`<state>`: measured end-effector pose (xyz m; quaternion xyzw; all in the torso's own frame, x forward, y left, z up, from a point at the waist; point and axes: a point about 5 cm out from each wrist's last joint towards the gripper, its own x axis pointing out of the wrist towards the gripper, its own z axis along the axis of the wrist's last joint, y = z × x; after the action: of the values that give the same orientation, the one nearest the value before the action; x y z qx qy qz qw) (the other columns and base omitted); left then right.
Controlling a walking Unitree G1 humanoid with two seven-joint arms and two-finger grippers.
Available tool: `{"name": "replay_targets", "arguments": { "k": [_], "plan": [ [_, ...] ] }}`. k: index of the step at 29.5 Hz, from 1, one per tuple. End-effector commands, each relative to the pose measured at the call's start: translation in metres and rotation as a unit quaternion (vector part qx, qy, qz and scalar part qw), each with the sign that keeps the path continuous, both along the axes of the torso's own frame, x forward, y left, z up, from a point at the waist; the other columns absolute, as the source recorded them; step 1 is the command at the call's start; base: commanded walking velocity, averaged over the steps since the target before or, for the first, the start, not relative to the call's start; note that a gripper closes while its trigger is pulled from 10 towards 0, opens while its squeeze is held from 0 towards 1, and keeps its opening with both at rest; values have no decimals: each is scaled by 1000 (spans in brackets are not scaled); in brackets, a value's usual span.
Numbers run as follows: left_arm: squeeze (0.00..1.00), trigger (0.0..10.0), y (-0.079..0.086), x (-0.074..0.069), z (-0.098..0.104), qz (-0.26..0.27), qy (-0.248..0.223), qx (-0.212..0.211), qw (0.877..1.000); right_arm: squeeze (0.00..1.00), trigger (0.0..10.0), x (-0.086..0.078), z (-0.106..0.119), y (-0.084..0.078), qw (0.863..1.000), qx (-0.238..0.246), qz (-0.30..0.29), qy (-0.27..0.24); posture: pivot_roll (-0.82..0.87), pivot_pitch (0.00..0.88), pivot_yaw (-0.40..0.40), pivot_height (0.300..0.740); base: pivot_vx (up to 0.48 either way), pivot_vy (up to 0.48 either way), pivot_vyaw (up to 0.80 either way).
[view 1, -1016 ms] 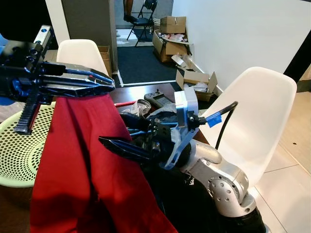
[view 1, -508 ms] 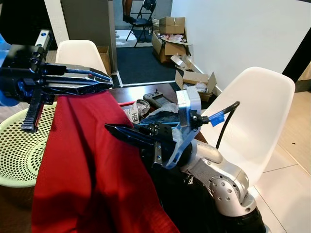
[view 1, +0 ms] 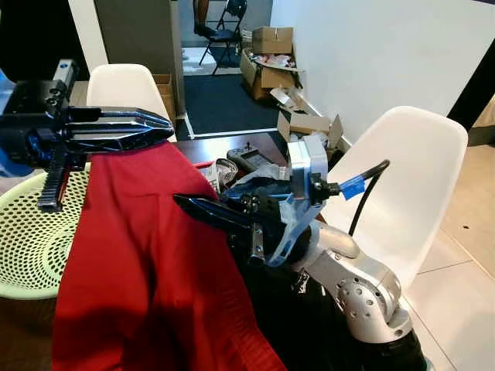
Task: Hang hanger
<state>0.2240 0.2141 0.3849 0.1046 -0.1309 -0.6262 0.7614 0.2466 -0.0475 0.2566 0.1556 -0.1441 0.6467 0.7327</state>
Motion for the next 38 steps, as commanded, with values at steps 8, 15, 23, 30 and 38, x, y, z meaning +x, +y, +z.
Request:
{"name": "replay_targets", "arguments": {
  "k": [8,15,23,30,38],
  "plan": [
    [1000,10000,28,-17,9,-42,59,-64,995,0,0,2,4,-7,1000,4,-7,-9,141,35,-48,740,0,0,0],
    [1000,10000,36,-29,1,-65,100,-36,992,0,0,1,5,-8,1000,5,-4,-11,142,33,-48,740,0,0,0],
    [1000,10000,32,-15,-26,-14,142,12,990,0,0,-4,8,-8,1000,10,11,-19,135,24,-42,740,0,0,0],
    [1000,10000,34,-4,-28,21,138,2,990,0,0,-11,10,-9,999,12,34,-26,131,21,-40,740,0,0,0],
    [1000,10000,36,-1,-25,23,131,-3,991,0,0,-21,10,-7,997,10,68,-33,129,24,-37,740,0,0,0]
  ]
}}
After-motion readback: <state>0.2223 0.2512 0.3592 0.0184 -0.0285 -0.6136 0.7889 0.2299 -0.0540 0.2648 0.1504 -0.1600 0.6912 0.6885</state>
